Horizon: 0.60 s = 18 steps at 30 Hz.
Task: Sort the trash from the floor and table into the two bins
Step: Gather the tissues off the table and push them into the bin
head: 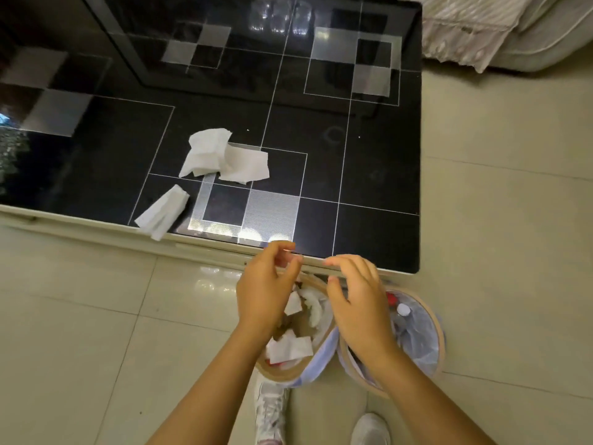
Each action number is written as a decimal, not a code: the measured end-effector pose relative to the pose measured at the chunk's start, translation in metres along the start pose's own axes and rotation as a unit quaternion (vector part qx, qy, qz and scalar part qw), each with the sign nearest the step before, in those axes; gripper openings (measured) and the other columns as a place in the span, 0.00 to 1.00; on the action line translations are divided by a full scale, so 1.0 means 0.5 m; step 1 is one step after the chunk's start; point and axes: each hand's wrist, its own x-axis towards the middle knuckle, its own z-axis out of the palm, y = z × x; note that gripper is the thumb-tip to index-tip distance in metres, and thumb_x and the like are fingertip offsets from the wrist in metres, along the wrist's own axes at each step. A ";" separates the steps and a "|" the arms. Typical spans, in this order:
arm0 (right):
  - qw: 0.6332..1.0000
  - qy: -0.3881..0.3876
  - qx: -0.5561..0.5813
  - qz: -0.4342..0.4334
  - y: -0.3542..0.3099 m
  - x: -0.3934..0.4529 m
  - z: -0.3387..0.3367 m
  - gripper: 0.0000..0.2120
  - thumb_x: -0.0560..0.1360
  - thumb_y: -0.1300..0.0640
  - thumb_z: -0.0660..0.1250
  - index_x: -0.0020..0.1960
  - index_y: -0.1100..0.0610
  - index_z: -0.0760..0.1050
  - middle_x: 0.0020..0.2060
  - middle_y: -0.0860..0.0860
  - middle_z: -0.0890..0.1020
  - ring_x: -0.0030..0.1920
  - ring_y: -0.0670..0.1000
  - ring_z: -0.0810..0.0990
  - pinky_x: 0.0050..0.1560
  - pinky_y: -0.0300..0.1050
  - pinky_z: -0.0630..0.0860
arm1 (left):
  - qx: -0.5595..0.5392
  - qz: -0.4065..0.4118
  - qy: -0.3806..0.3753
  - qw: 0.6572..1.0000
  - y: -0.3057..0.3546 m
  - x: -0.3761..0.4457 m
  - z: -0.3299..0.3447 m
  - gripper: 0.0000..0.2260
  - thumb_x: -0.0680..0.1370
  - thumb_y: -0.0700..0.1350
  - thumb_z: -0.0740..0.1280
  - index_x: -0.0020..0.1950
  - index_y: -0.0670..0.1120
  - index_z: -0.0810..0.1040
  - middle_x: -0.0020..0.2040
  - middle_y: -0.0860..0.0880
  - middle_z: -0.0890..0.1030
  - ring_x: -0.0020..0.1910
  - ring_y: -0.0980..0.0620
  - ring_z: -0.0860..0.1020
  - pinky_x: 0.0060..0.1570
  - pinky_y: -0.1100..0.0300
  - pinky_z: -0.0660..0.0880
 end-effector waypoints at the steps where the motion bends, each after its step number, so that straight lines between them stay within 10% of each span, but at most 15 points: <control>1: 1.000 -0.006 0.007 0.000 -0.018 0.014 0.012 0.13 0.76 0.51 0.55 0.55 0.49 0.76 0.52 0.41 0.76 0.56 0.43 0.71 0.56 0.40 0.71 | -0.009 -0.009 0.015 1.000 -0.005 0.015 -0.021 0.07 0.76 0.53 0.67 0.54 0.57 0.77 0.44 0.58 0.81 0.45 0.61 0.78 0.41 0.63 0.75; 10: 0.998 -0.047 0.003 -0.035 -0.153 0.171 0.132 0.11 0.76 0.58 0.63 0.58 0.50 0.75 0.56 0.46 0.76 0.59 0.46 0.70 0.59 0.53 0.72 | -0.003 -0.040 0.114 0.993 -0.113 0.157 -0.193 0.15 0.76 0.48 0.69 0.62 0.55 0.73 0.57 0.58 0.77 0.51 0.60 0.75 0.43 0.68 0.70; 18: 0.997 -0.065 -0.020 -0.030 -0.214 0.287 0.243 0.16 0.76 0.55 0.66 0.63 0.49 0.72 0.62 0.47 0.71 0.62 0.48 0.69 0.62 0.47 0.71 | 0.105 -0.059 0.156 0.980 -0.208 0.240 -0.242 0.20 0.73 0.46 0.72 0.63 0.52 0.72 0.61 0.50 0.75 0.58 0.49 0.73 0.55 0.48 0.77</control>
